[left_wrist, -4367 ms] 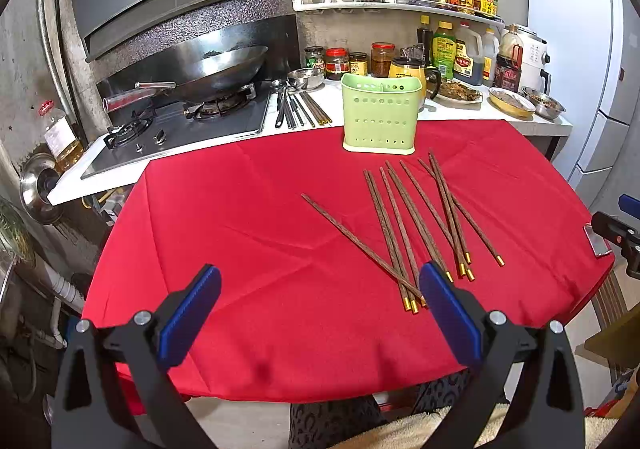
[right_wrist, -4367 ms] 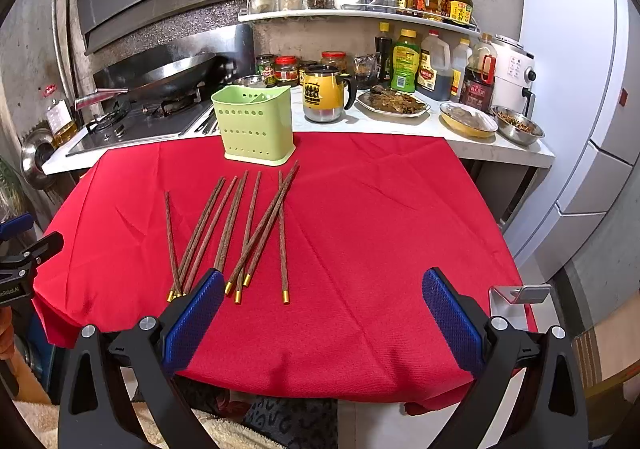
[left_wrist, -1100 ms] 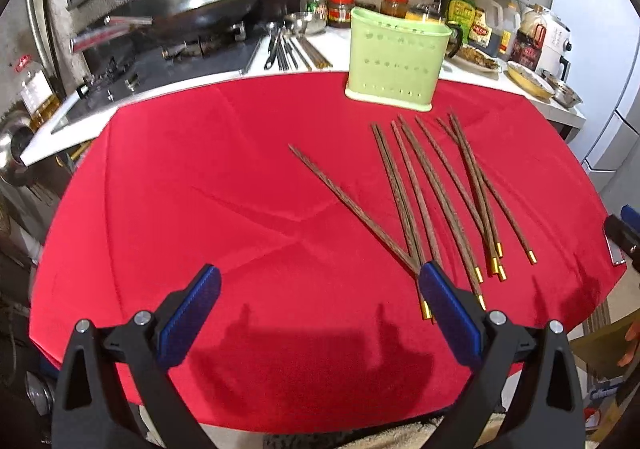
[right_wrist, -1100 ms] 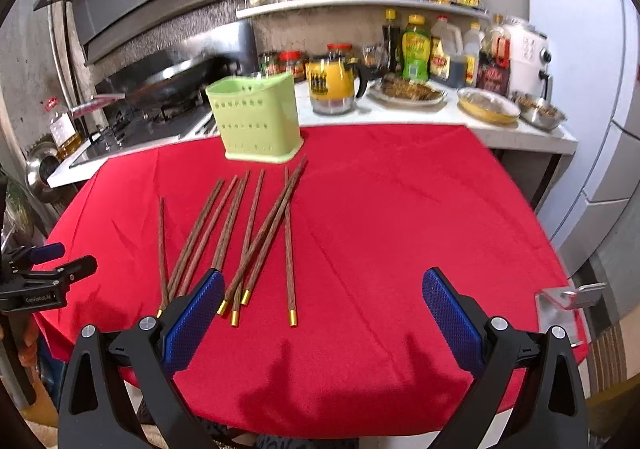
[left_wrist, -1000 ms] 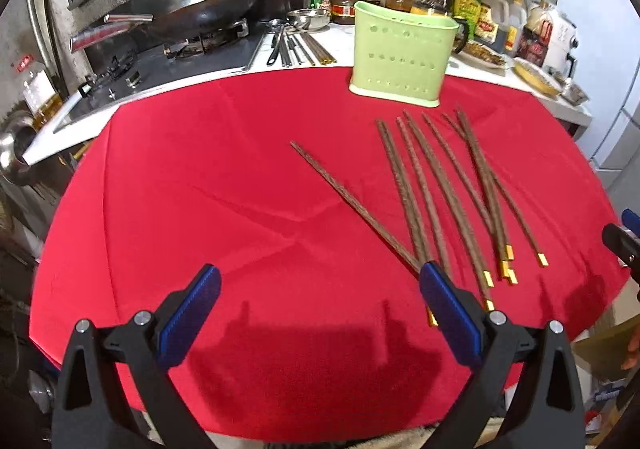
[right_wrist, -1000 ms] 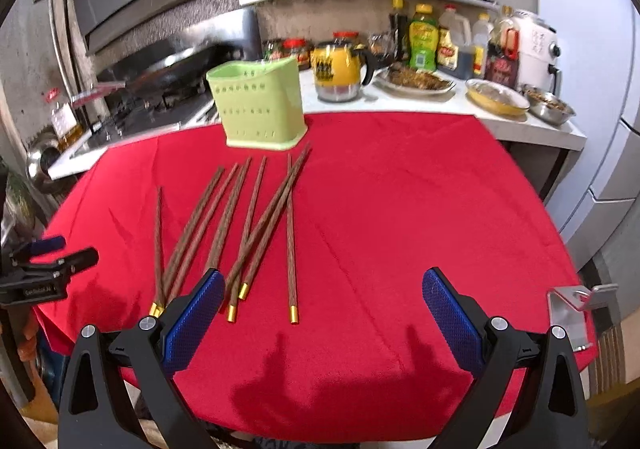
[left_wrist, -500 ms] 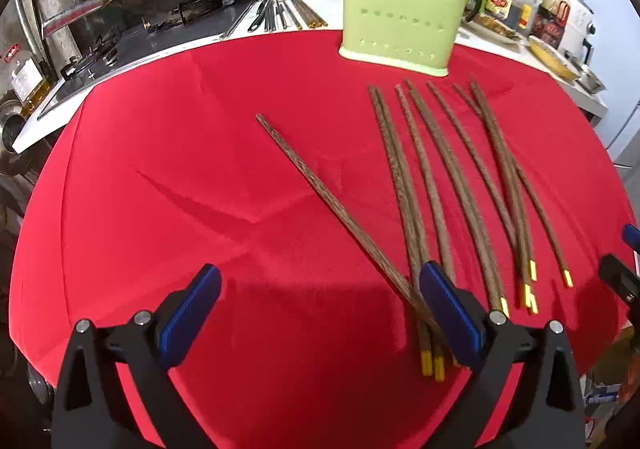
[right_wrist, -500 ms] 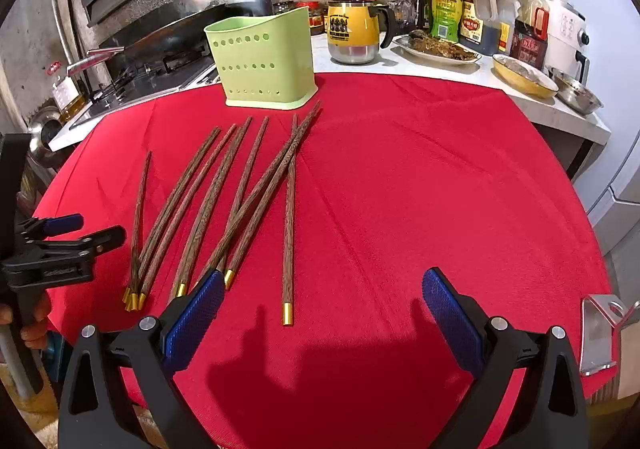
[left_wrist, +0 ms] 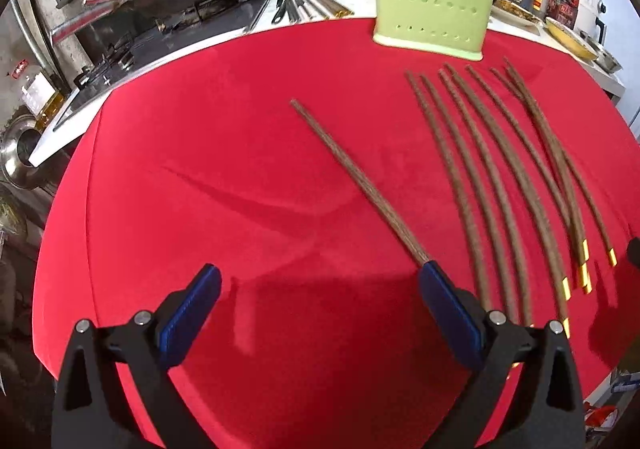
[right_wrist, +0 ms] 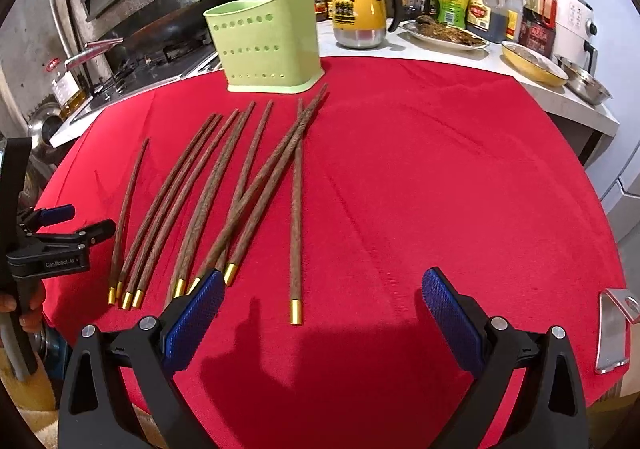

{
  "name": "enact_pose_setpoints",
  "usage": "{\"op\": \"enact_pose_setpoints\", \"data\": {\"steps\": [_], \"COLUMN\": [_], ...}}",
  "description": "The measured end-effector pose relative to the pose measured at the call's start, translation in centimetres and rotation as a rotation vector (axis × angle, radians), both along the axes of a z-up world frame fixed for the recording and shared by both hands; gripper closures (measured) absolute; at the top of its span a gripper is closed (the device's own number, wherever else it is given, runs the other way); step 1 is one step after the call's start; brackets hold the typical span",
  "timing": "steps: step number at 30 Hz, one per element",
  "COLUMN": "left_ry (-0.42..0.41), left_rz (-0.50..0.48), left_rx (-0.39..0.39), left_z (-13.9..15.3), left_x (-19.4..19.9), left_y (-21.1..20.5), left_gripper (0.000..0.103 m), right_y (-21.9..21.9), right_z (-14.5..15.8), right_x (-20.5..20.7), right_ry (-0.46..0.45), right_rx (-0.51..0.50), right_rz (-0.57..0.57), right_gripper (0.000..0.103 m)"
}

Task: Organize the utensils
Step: 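Close the left tool on a lone wooden chopstick while the right tool grasps another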

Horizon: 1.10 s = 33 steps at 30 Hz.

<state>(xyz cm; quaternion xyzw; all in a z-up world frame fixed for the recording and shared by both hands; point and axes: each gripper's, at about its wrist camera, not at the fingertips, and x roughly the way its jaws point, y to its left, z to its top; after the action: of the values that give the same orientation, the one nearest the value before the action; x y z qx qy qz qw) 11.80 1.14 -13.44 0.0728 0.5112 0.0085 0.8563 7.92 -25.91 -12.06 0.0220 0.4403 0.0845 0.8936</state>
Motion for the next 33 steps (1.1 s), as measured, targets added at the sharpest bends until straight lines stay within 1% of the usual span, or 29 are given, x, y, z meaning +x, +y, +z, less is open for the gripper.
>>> {"op": "enact_pose_setpoints", "data": {"steps": [2,4,5,8,11,15,17,19,23,24,25,26,29,31,33], "left_ry": [0.03,0.039,0.038,0.009,0.009,0.034,0.041,0.043,0.035,0.036,0.04,0.042,0.032,0.035,0.059], "left_rz": [0.001,-0.005,-0.005,0.003,0.0,-0.014,-0.012,-0.007,-0.012,-0.014,-0.021,-0.028,-0.047,-0.035,-0.033], "left_rx": [-0.028,-0.106,-0.122,-0.123,-0.128,-0.082,-0.083,-0.086,-0.097,-0.097,-0.097,-0.098,-0.101,-0.101,-0.109], "left_z": [-0.5,-0.3,-0.2,0.5,0.5,-0.5,-1.0,-1.1,-1.1,-1.2,-1.1,-1.1,-1.1,-1.1,-0.9], "left_x": [-0.2,-0.3,-0.2,-0.1,0.3,0.6,0.4,-0.1,-0.7,-0.7,-0.7,-0.8,-1.1,-1.4,-2.0], "left_y": [0.4,0.6,0.6,0.0,-0.8,-2.0,-1.9,-1.4,-0.3,-0.2,-0.1,0.0,0.1,0.1,-0.3], "left_gripper": [0.007,0.008,0.008,0.008,0.008,0.008,0.007,0.006,0.005,0.005,0.005,0.005,0.005,0.006,0.006], "right_y": [0.3,0.4,0.5,0.7,0.6,0.2,0.2,0.3,0.8,1.0,1.2,1.2,1.4,1.7,2.0], "right_z": [0.1,0.2,0.3,0.5,0.6,0.4,0.2,0.0,-0.9,-1.1,-1.2,-1.4,-1.9,-2.1,-2.1], "right_x": [0.1,0.2,0.2,0.0,-0.2,-0.2,-0.2,0.0,0.4,0.6,0.7,1.0,1.4,1.4,1.5], "right_ry": [-0.005,-0.009,-0.012,-0.016,-0.018,-0.016,-0.022,-0.022,-0.017,-0.017,-0.014,-0.005,0.005,0.006,-0.002], "right_rx": [-0.007,-0.005,-0.005,-0.011,-0.016,-0.013,-0.012,-0.016,-0.023,-0.029,-0.036,-0.039,-0.026,-0.022,-0.033], "right_rz": [0.002,0.0,-0.001,-0.001,-0.005,-0.016,-0.01,0.0,0.022,0.028,0.028,0.026,0.041,0.058,0.065], "right_gripper": [0.006,0.006,0.006,0.006,0.006,0.006,0.006,0.008,0.013,0.022,0.045,0.049,0.051,0.063,0.067]}}
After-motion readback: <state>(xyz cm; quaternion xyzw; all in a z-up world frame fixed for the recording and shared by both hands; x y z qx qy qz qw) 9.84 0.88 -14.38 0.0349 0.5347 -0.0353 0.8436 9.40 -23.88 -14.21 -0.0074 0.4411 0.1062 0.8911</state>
